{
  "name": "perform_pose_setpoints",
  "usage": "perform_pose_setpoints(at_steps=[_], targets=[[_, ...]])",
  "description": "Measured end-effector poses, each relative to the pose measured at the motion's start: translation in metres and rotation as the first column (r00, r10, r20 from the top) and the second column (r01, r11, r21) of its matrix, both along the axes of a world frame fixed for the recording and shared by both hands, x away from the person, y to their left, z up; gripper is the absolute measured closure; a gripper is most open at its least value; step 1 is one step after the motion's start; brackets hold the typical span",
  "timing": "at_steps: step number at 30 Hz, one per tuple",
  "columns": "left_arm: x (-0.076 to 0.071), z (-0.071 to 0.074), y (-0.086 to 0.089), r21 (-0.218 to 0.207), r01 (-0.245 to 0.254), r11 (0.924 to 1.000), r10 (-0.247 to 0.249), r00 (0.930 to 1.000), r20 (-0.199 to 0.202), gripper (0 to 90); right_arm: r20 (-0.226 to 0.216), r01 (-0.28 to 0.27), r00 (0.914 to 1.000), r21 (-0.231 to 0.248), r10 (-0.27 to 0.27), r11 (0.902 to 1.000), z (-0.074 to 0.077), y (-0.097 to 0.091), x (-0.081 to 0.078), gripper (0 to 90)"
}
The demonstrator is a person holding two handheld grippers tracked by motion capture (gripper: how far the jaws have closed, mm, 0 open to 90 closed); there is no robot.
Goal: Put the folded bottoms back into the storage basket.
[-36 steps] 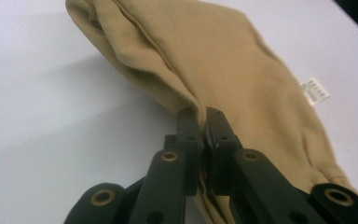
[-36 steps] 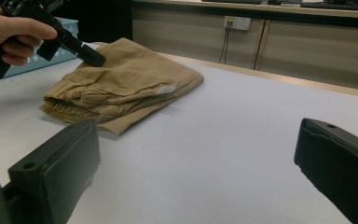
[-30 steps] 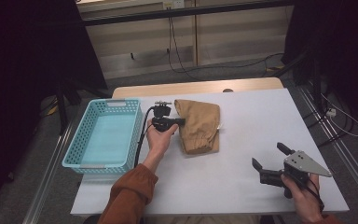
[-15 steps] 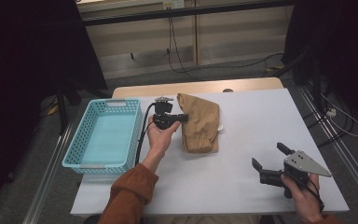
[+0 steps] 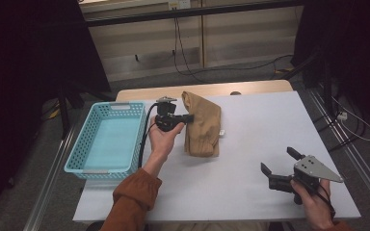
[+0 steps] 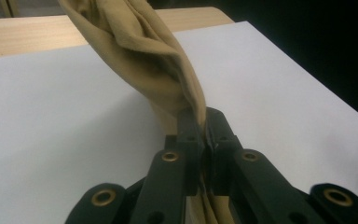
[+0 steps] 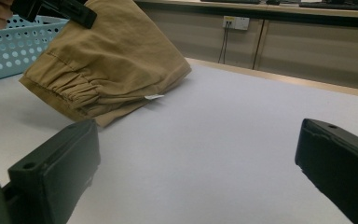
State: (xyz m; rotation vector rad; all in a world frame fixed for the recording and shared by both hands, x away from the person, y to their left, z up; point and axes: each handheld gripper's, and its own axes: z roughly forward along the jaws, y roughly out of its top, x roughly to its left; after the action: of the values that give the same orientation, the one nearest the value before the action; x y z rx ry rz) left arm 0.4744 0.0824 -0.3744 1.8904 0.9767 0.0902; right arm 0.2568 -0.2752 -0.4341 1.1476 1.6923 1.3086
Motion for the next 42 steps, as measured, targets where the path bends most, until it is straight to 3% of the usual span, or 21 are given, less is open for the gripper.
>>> perform_pose_setpoints(at_steps=[14,34,42], targets=[[-0.011,0.015,0.006,0.020,0.006,0.9998,-0.007,0.9998,0.021,86.6,0.001,0.003,1.0000,-0.001,-0.003,1.0000,0.000,-0.001,0.000,0.0],[-0.027,0.047,0.023,-0.012,0.026,0.9996,-0.025,0.9965,0.080,86.7,0.003,0.003,1.0000,-0.002,-0.003,1.0000,0.000,-0.001,0.000,0.0],[-0.035,0.056,0.032,0.008,0.036,0.9993,-0.037,0.9943,0.100,86.7,0.003,0.006,1.0000,-0.004,-0.006,1.0000,0.000,-0.001,0.000,0.0]])
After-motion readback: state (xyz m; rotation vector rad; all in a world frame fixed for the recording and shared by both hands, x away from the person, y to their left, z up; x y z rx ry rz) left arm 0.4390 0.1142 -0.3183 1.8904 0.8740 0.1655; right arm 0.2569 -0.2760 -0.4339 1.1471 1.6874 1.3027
